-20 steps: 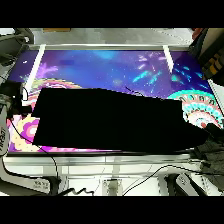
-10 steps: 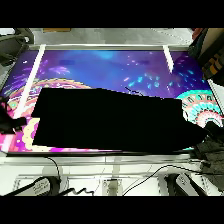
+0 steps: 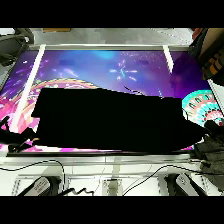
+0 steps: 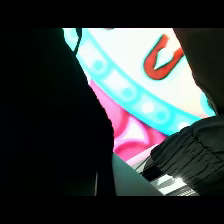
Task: Fold the clothes and pants, and hang the long-sleeved shirts on hangers.
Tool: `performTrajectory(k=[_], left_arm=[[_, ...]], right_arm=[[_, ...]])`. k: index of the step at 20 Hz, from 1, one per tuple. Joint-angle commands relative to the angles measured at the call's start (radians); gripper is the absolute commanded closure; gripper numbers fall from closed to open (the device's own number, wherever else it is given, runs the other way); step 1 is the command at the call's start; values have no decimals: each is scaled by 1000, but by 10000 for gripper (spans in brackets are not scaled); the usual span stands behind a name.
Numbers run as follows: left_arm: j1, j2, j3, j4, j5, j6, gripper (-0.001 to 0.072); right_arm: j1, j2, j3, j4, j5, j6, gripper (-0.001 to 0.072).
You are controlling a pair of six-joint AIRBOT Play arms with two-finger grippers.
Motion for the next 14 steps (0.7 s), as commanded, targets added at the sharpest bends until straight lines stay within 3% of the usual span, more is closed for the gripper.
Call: performTrajectory(k=[1,3,6,8,11,12,13,14], left_arm=[[16,6,-100,-47,128,-37,109],[16,6,-140,-47,210,-38,114],[-18,6,-185,-47,343,-38,204],[-53,6,-188,-47,431,-38,430],[-73,6,-188,-108,573,-38,453],[-73,6,-188,-130,604,-38,522],[-73,6,-187,-148,617,-37,659],[-73,7,-185,-151,622,-37,696]], right_arm=[[0,1,0,4,-2,0,698],[0,1,0,4,-21,0,697],[0,1,0,4,-35,0,698],[0,1,0,4,-35,0,697],[0,1,0,4,-35,0,697],[0,1,0,4,-34,0,698],[0,1,0,4,-33,0,697],[0,1,0,4,-33,0,697]])
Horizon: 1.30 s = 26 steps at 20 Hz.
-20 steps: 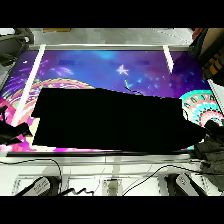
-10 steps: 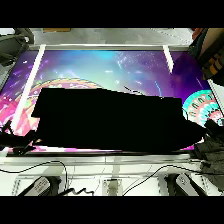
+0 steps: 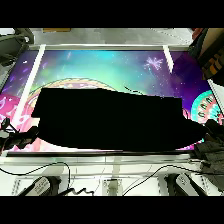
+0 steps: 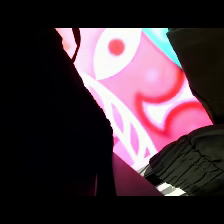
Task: Fold the clothes and pants, and hang the long-sleeved shirts on hangers.
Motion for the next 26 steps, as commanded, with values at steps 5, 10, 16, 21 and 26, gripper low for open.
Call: performTrajectory(k=[5,10,16,21,26], left_arm=[[-8,86,49,-36,76,2,696],[-8,308,106,45,75,3,696],[-8,451,106,156,50,0,698],[-8,464,142,179,98,0,699],[-9,463,187,138,258,-1,699]], right_arm=[[0,16,40,0,89,0,697],[0,102,172,-6,212,0,698],[0,182,213,-35,449,0,698],[0,221,226,6,468,0,698],[0,222,229,208,370,0,697]])
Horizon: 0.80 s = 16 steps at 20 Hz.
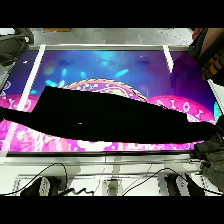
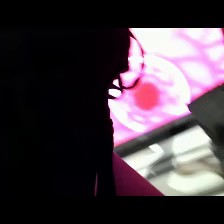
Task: Fold the clothes and pants, and hang the long-sleeved shirts on hangers.
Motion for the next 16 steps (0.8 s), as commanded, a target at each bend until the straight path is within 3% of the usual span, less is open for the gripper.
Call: performTrajectory(k=[1,6,11,16], left_arm=[[-1,0,20,-42,130,-1,699],[-43,-137,20,-82,192,-35,701],[-194,-407,93,-82,276,-69,701],[-297,-680,259,-112,291,-113,700]], right_arm=[[0,5,3,171,-83,0,697],[0,-24,1,230,-274,18,698],[20,-139,-54,231,-476,159,698],[197,-360,-68,240,-710,254,697]])
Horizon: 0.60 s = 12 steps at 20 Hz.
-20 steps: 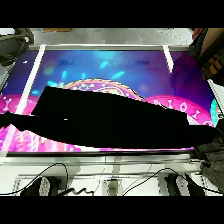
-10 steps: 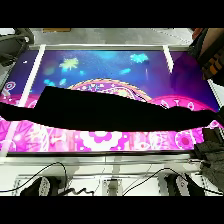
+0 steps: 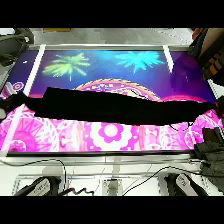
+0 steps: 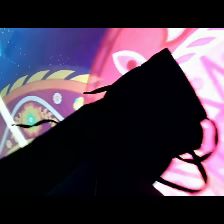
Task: Fold the clothes and pants, and hang the long-sleeved shirts on hangers.
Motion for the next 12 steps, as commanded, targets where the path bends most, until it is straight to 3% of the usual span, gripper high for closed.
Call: performTrajectory(k=[1,7,8,9,10,11,12], left_arm=[[-64,-177,104,-14,18,-54,699],[-80,-223,146,-47,67,-76,657],[-80,-223,146,-47,66,-76,439],[-80,-221,146,-47,60,-76,80],[-80,-215,146,-46,51,-75,3],[-77,-203,146,-45,27,-75,0],[-72,-185,146,-43,-1,-75,2]], right_arm=[[128,-150,-9,7,-254,88,697],[283,-262,-8,6,-617,192,697],[287,-266,-8,5,-634,191,688],[287,-265,-8,-7,-637,191,548],[287,-265,-8,-26,-638,190,250],[287,-265,-8,-61,-631,189,20],[286,-263,-8,-108,-618,189,18]])
